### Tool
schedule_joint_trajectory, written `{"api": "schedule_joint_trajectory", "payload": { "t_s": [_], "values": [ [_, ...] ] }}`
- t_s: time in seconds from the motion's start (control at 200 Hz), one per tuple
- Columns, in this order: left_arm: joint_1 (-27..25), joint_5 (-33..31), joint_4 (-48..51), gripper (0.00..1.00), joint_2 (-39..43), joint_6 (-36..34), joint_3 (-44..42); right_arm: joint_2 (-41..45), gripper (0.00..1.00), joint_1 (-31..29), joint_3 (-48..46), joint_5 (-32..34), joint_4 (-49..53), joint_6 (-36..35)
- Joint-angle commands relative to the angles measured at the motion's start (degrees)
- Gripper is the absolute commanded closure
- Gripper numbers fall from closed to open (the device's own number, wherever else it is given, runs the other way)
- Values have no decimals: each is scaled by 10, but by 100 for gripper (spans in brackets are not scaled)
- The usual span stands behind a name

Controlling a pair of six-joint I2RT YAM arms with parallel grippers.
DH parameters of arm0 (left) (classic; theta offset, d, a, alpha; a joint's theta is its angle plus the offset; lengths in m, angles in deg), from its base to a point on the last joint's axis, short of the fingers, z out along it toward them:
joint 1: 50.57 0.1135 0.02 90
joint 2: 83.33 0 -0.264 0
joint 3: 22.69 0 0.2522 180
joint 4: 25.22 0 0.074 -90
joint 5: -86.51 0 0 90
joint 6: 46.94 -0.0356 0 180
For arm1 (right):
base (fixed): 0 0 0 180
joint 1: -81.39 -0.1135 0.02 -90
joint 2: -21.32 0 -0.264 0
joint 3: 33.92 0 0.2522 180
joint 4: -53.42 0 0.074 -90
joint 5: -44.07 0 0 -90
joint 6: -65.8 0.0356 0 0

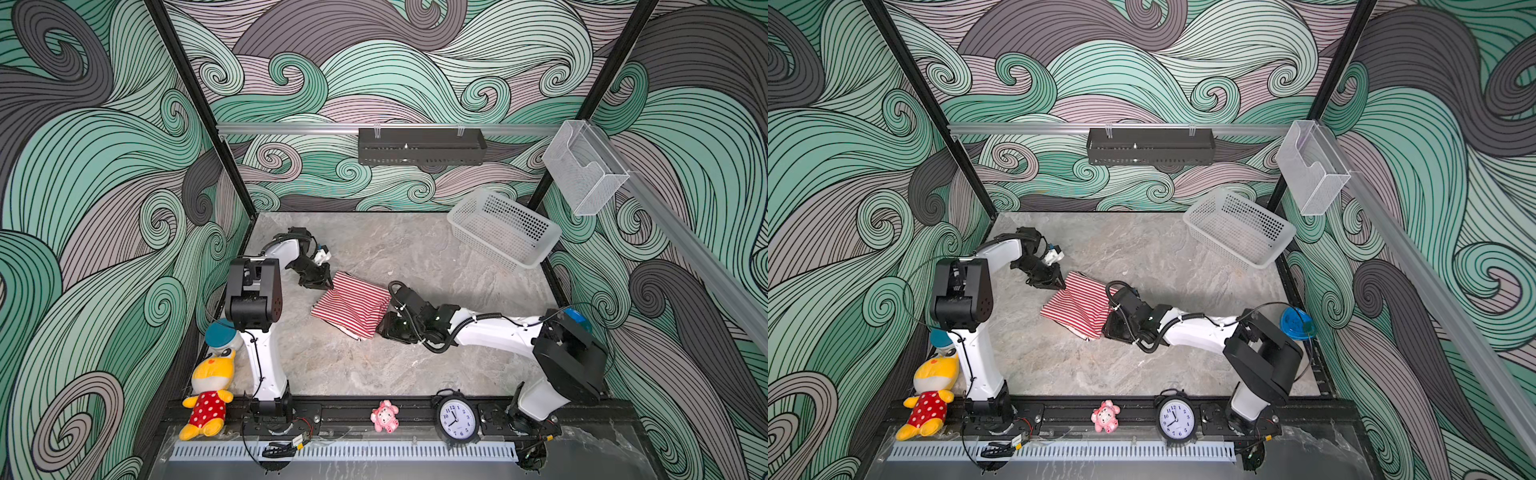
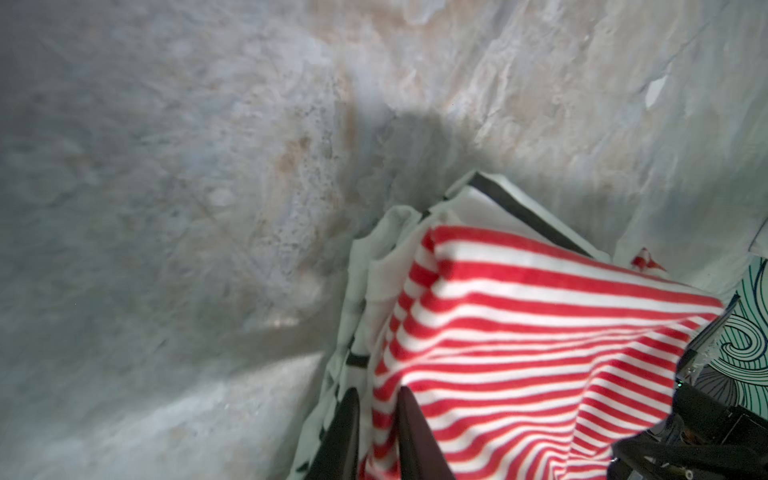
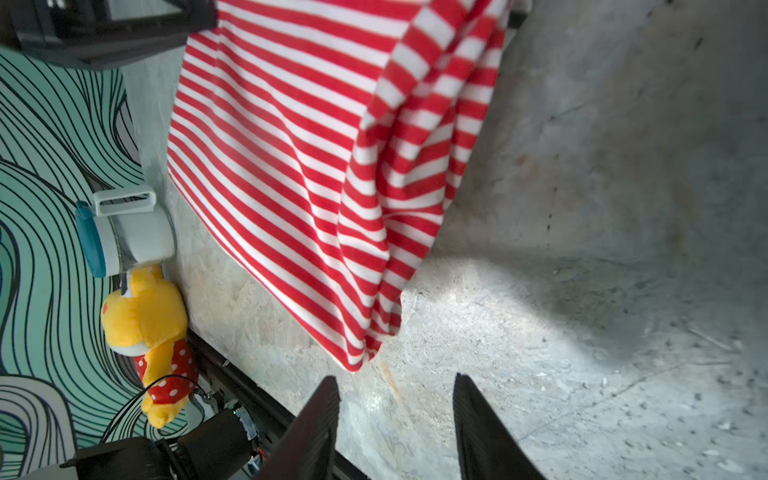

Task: Fold and stack the tank tops
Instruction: 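Carry the red top with both grippers and lay it onto the black-and-white top, then open both grippers and straighten the stacked tops, then draw back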

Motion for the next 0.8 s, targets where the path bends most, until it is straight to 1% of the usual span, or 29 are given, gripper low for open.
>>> {"api": "schedule_joint_trajectory", "payload": {
  "t_s": [0.0, 0.085, 0.185, 0.341, 0.481, 0.571, 0.796],
  "values": [
    [8, 2, -7, 78, 56, -6, -10, -26, 73, 18, 12, 24, 20, 7],
    [11, 4, -3, 77, 70, -11, -22, -52, 79, 31, 22, 18, 9, 13],
    [12, 13, 11, 78, 82, -32, -39, -88, 84, 46, 41, 4, -11, 10],
    [11, 21, 14, 78, 107, -56, -83, -140, 84, 60, 83, -7, -12, -1],
    [12, -41, -16, 78, 112, -41, -120, -188, 84, 71, 123, -26, -13, -7],
    [13, -53, -29, 77, 104, -34, -133, -209, 83, 82, 143, -29, -12, -10],
    [12, 15, -1, 77, 62, -45, -123, -244, 80, 144, 205, -44, 8, -40]
  ]
}}
